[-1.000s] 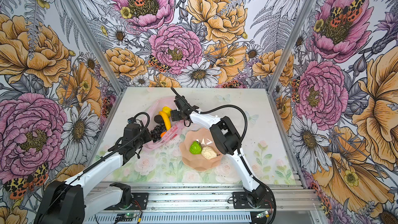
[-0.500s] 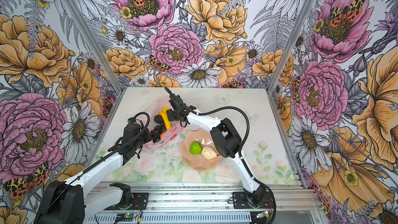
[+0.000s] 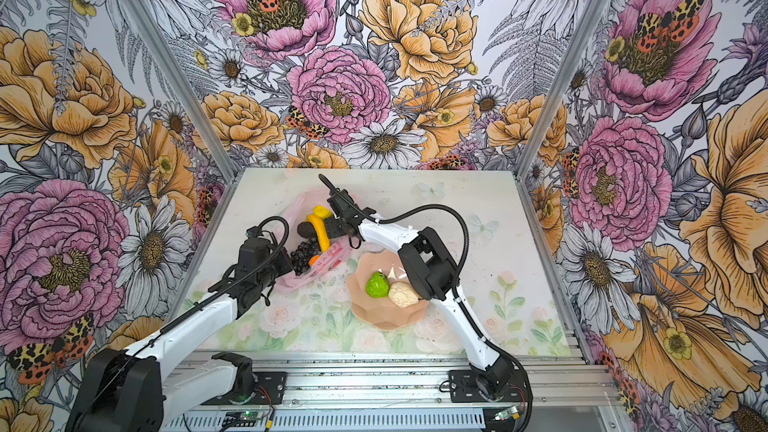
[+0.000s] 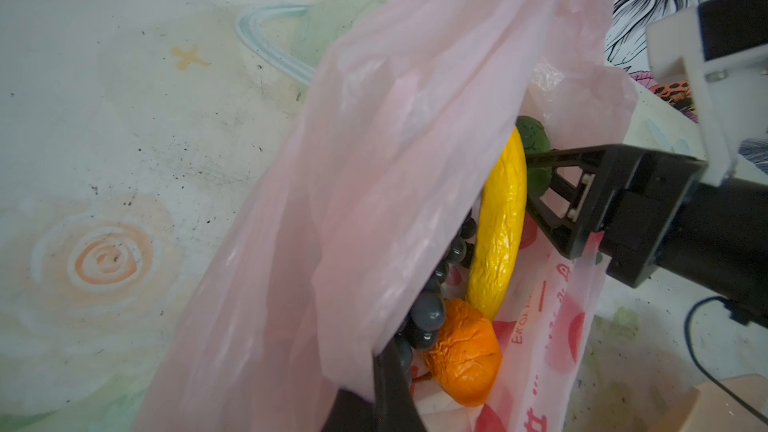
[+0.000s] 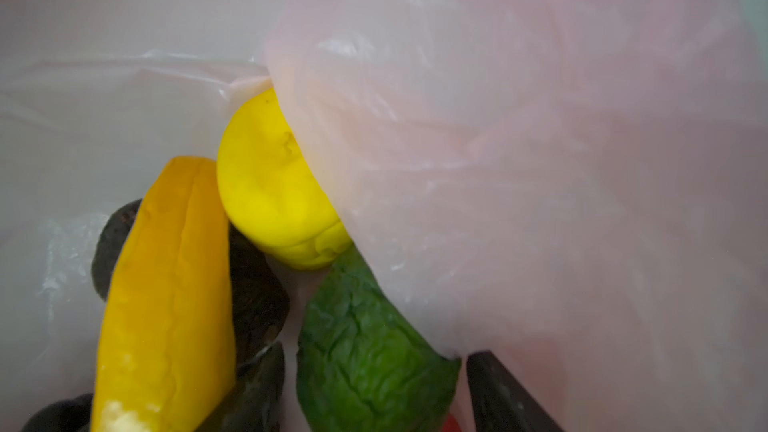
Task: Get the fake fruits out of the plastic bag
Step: 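Close the right gripper on the dark green fruit and lift it from the bag, then carry the dark green fruit with the right gripper over the pink bowl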
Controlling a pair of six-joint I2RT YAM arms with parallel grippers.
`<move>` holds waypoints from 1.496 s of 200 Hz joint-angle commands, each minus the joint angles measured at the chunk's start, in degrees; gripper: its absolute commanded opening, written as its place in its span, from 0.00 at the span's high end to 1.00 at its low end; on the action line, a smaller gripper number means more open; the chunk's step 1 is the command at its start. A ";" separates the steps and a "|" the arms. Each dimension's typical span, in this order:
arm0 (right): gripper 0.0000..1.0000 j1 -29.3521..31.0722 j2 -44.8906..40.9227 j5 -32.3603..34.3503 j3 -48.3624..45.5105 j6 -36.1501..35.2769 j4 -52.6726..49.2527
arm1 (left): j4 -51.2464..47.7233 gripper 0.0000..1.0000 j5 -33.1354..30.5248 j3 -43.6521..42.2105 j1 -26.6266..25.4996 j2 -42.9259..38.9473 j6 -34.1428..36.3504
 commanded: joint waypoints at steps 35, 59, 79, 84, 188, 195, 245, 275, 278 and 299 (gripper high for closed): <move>0.29 -0.63 4.94 -0.56 5.71 0.52 -0.78 | 0.96 1.00 -1.22 0.05 -0.03 -0.17 0.90; 0.35 -0.58 3.38 -0.33 4.59 0.61 -0.97 | 0.89 1.00 -1.28 0.10 -0.04 0.06 0.90; 0.39 -0.58 0.38 -0.31 2.80 0.51 -0.96 | 0.96 1.00 -1.28 0.14 -0.02 0.16 0.87; 0.40 -0.58 -0.37 -0.44 2.33 0.51 -0.92 | 1.02 1.00 -1.28 0.14 -0.03 0.16 0.86; 0.40 -0.58 -13.02 -4.13 -8.71 0.94 -0.73 | 1.14 1.00 -1.20 0.34 -0.04 1.02 0.95; 0.40 -0.50 -13.70 -4.31 -9.46 0.99 -0.77 | 1.11 1.00 -1.29 0.31 -0.03 1.04 0.90; 0.40 0.53 -24.14 -4.69 -19.07 0.27 -0.80 | 0.97 1.00 -1.46 0.32 0.08 1.04 0.95; 0.41 1.38 -32.46 -4.40 -28.47 0.22 -0.86 | 1.03 1.00 -1.42 0.31 0.05 1.03 0.95; 0.42 1.51 -33.40 -4.47 -29.51 0.26 -0.86 | 1.01 1.00 -1.50 0.27 0.03 0.98 0.96; 0.42 2.41 -40.32 -3.63 -36.82 1.17 -0.95 | 0.70 1.00 -1.50 0.40 0.10 0.94 0.96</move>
